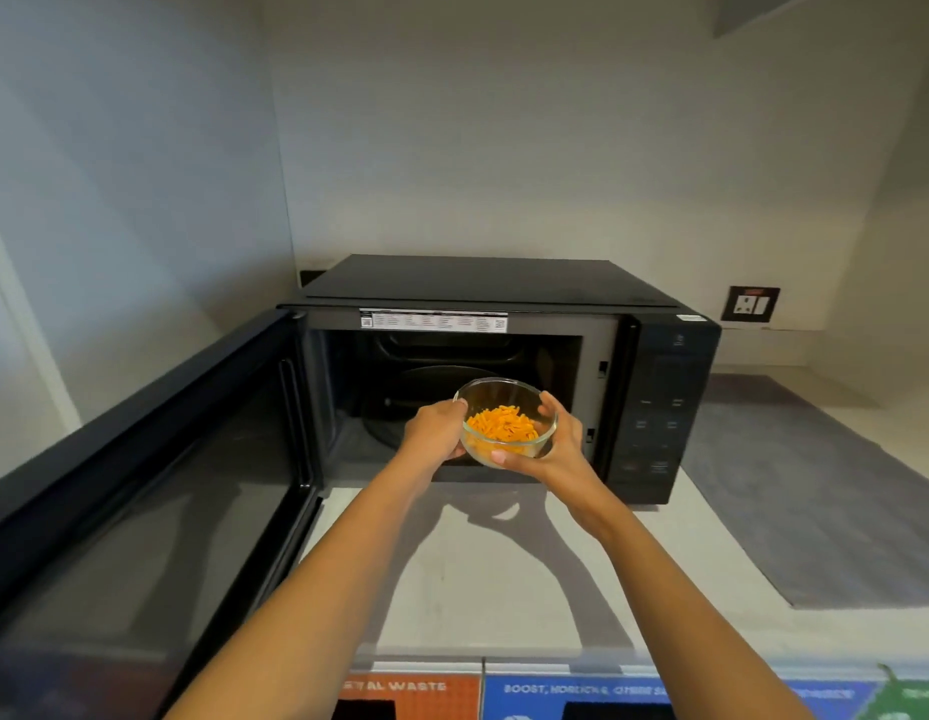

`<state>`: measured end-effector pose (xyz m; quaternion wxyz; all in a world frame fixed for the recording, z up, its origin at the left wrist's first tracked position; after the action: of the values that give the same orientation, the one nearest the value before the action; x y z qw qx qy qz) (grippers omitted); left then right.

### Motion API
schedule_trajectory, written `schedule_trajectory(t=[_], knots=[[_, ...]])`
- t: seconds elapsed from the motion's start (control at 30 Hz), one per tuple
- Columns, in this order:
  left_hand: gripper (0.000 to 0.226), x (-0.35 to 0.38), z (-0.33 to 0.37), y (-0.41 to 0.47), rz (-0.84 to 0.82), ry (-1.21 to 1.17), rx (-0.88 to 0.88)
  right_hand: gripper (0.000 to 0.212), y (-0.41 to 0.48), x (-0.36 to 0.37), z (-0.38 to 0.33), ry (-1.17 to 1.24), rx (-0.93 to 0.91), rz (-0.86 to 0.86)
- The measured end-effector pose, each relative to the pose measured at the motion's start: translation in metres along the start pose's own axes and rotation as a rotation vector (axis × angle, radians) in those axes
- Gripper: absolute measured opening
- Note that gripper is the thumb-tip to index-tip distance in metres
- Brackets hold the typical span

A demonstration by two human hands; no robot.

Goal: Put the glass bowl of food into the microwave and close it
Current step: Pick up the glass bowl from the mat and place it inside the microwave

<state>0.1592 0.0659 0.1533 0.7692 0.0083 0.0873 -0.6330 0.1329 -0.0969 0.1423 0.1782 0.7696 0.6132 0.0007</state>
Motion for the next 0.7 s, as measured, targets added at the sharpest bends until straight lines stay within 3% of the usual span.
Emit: schedule_trajectory(t=[0.43, 0.7], knots=[[0.029, -0.011, -0.029, 0.072, 0.079, -0.029, -0.075, 0.121, 0.055, 0.041, 0.037, -0.030, 0.059, -0.040], [0.032, 0.011, -0.036, 0.116, 0.085, -0.115, -0.067, 0.100, 0.110, 0.041, 0.059, -0.028, 0.036, -0.070]])
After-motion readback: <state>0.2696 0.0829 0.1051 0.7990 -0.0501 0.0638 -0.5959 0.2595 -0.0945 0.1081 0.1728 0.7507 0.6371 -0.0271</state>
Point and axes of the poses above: each hand's wrist, its own y-axis towards the middle knuckle, its own x-axis out of the palm, z = x × y, the point moved 10 cm from there along y, towards the middle knuckle, and after that the axes turned 11 degrees about z, right-handed, at the moved point
